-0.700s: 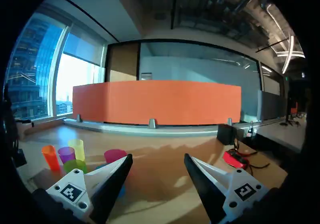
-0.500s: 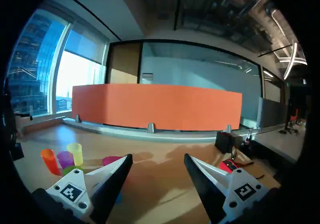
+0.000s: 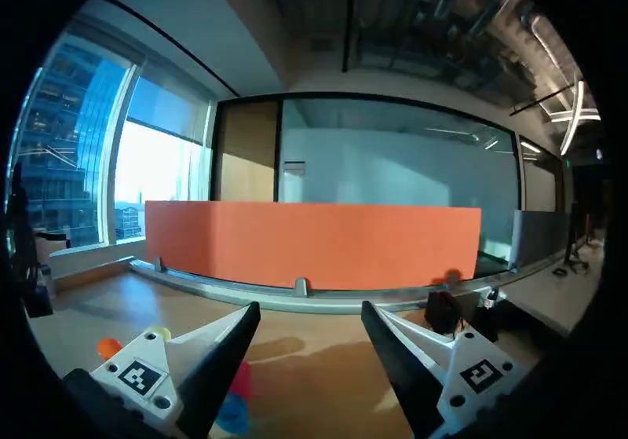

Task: Pour water

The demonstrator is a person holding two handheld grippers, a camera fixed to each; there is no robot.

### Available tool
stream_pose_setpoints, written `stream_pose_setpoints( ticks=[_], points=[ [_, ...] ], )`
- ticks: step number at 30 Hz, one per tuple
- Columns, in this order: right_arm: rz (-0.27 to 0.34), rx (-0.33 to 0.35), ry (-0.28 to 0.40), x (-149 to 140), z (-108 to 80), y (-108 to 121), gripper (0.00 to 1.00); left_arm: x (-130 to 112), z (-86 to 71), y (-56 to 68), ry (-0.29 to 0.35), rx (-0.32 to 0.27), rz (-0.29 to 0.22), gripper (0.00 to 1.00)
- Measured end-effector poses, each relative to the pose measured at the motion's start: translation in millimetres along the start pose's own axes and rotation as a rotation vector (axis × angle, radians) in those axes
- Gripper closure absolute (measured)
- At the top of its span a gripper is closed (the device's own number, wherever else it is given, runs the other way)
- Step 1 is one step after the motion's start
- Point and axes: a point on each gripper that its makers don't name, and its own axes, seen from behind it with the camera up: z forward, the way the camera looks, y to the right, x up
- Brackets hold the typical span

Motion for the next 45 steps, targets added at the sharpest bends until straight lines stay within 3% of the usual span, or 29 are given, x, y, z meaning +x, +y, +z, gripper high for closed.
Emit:
stream_pose_setpoints(
  ticks=[14,29,37,45],
  points=[
    [0.009,0.036,-0.012,41.8,14.5,-2.5,0.01,54.0,14.1,4.9,0.010,-0.031,-0.010,0.02],
    [0.030,0.094,-0.019,44.1,15.7,-8.4,0.01,65.4,14.0,15.0,0.000,-0.097,-0.003,0.02],
    [0.050,0.227,-0.019,49.3,9.8,-32.5,0.01,76.3,11.5,40.4,0.006,-0.211,-0.012,0.02],
    [0.050,0.410,-0.009,60.4,-1.8,-71.3,0.01,81.2,6.0,72.2,0.007,-0.346,-0.029,0.02]
  ],
)
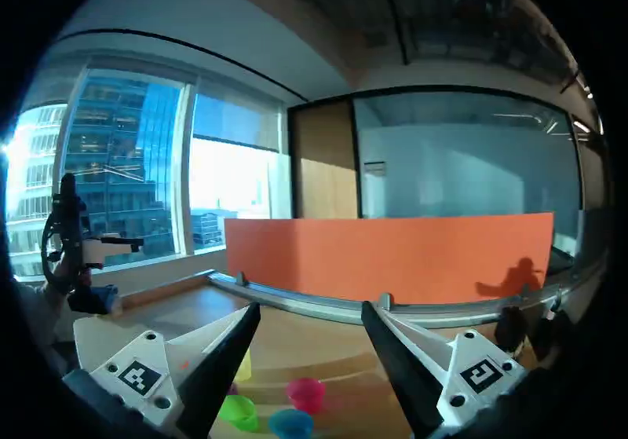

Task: Pour water

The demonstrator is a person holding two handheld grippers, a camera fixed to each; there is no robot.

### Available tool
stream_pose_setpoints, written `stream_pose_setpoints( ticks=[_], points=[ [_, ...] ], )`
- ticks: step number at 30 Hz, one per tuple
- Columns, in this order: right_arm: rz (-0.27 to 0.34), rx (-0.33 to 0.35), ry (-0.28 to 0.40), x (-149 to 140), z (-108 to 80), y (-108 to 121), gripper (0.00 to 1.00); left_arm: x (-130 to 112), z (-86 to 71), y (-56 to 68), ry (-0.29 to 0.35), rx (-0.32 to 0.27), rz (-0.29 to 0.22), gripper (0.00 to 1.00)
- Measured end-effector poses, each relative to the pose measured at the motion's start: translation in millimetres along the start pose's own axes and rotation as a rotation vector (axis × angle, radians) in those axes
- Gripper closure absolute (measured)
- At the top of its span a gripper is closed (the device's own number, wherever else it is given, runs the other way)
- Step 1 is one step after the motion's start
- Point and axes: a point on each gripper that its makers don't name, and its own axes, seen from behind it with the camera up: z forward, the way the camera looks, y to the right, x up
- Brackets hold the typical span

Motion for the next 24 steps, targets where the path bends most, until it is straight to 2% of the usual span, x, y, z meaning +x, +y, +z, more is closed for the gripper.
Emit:
stream_pose_setpoints(
  ticks=[5,11,20,24],
  points=[
    [-0.024,0.085,0.001,2.5,1.6,-19.7,0.01,-1.0,2.4,15.9,0.002,-0.074,-0.013,0.02],
    [-0.044,0.112,-0.004,2.0,3.9,-25.9,0.01,-3.5,3.7,27.1,-0.002,-0.124,-0.007,0.02],
    [-0.053,0.162,-0.033,-4.9,5.4,-38.6,0.01,-10.4,5.8,29.9,-0.022,-0.159,0.007,0.02],
    [-0.059,0.184,-0.056,-11.4,5.2,-41.5,0.01,-17.8,6.0,34.8,-0.044,-0.188,0.022,0.02]
  ],
)
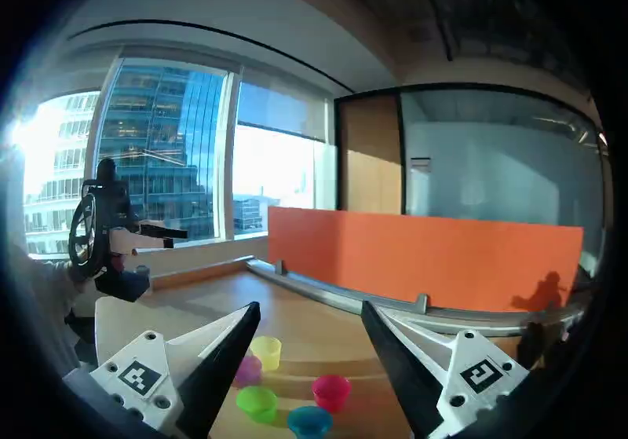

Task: Pour water

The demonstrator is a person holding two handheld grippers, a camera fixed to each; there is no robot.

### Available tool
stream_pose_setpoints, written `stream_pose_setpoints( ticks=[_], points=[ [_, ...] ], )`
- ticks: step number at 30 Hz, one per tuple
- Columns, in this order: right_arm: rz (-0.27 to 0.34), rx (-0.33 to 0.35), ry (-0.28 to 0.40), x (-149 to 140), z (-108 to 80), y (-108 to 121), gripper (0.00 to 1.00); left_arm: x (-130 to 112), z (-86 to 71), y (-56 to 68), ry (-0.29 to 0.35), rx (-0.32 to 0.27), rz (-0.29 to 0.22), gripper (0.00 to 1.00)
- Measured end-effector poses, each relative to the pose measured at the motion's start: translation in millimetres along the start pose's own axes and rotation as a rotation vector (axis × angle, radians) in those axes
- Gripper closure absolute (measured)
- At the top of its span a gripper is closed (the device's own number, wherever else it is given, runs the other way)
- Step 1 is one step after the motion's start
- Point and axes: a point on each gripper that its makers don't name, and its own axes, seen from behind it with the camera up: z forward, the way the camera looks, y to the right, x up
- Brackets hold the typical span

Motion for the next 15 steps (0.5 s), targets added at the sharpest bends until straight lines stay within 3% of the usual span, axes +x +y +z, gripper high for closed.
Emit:
stream_pose_setpoints(
  ticks=[15],
  points=[
    [-0.050,0.028,-0.119,-35.3,1.5,7.0,0.01,-34.4,9.7,30.6,-0.079,-0.129,0.040,0.02]
  ],
)
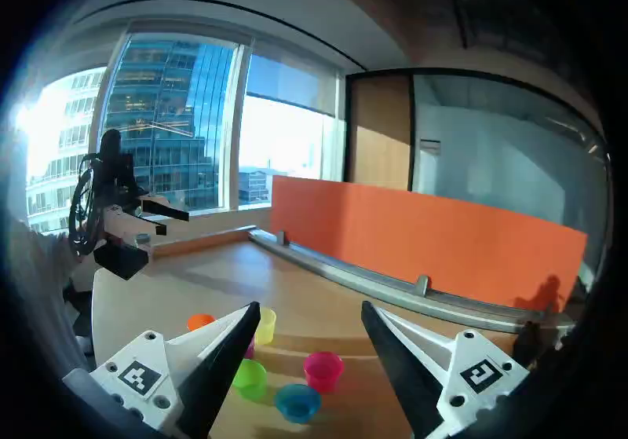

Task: Pour water

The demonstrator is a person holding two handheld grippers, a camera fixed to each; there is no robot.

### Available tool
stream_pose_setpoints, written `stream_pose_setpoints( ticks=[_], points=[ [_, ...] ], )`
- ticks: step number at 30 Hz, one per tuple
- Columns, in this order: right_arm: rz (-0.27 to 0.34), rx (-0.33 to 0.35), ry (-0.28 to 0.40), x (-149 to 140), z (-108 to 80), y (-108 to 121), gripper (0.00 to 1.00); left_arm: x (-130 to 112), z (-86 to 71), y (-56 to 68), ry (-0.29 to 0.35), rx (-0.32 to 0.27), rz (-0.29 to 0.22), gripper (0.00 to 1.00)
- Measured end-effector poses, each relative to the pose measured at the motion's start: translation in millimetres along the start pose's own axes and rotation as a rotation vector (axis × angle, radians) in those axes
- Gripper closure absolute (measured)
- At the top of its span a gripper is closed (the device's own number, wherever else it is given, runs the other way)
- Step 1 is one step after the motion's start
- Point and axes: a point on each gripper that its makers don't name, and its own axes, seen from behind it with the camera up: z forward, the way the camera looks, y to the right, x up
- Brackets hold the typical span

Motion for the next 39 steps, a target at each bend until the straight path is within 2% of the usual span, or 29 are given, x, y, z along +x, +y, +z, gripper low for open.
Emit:
stream_pose_setpoints(
  ticks=[8,17,26,35,39],
  points=[
    [-0.013,0.029,-0.061,-23.2,-1.3,-2.3,0.01,-22.5,11.2,13.2,-0.046,-0.039,0.028,0.02],
    [-0.029,0.053,-0.122,-49.6,1.1,-2.9,0.01,-43.4,20.5,31.5,-0.080,-0.079,0.028,0.02],
    [-0.044,0.081,-0.169,-73.8,6.4,-4.2,0.01,-70.3,31.9,49.0,-0.143,-0.117,0.056,0.02],
    [-0.065,0.106,-0.223,-99.8,12.7,-5.6,0.01,-94.0,48.8,58.4,-0.207,-0.154,0.066,0.02],
    [-0.072,0.116,-0.247,-110.7,15.7,-5.9,0.01,-107.7,55.5,64.8,-0.244,-0.175,0.089,0.02]
  ],
)
